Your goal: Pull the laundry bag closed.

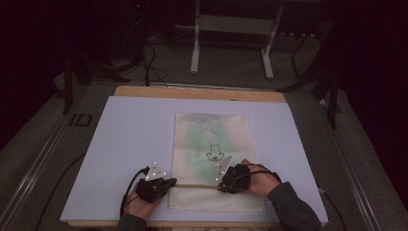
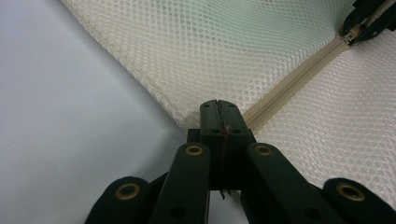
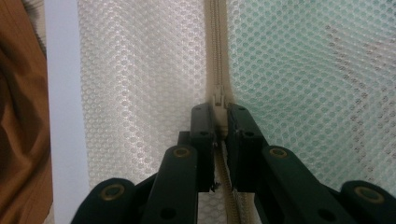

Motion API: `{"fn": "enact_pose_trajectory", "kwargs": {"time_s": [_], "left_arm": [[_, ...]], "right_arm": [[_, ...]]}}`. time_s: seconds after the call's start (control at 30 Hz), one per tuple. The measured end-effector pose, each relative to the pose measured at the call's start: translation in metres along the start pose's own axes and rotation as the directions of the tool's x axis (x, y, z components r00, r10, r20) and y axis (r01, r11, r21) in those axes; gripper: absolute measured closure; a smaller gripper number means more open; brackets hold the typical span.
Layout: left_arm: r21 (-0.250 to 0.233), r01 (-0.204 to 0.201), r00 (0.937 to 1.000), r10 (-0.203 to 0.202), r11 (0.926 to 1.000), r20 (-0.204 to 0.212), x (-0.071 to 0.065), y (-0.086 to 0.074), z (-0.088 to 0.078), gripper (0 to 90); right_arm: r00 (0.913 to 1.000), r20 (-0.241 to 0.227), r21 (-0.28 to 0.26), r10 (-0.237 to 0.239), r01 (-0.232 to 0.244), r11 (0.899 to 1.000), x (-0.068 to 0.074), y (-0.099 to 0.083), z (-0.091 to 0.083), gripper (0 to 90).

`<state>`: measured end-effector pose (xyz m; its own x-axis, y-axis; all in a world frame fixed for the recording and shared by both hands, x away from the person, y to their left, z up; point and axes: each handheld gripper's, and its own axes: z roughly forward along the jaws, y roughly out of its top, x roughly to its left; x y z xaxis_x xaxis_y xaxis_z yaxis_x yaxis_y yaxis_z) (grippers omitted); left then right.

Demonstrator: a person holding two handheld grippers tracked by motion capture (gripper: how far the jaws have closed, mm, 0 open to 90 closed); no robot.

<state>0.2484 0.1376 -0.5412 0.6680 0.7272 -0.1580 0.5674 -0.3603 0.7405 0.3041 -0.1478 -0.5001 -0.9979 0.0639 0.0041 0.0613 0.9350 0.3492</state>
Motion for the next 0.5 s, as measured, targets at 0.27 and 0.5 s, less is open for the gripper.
{"fn": "enact_pose_trajectory", "kwargs": {"time_s": [0.27,0.5], "left_arm": [[0.000,0.001,1.0000,-0.001,1.0000,0.001,0.0001,0.0000,0.0000,89.5],[0.001,0.004,1.0000,-0.004,1.0000,0.003,0.0003,0.0001,0.0000,89.5]], "right_arm": [[0.9999,0.006,0.001,0.011,-0.011,1.000,0.0003,-0.0053,-0.0026,82.4],[0.9999,0.006,-0.012,0.015,-0.015,1.000,0.0004,-0.0087,-0.0035,82.3]]}}
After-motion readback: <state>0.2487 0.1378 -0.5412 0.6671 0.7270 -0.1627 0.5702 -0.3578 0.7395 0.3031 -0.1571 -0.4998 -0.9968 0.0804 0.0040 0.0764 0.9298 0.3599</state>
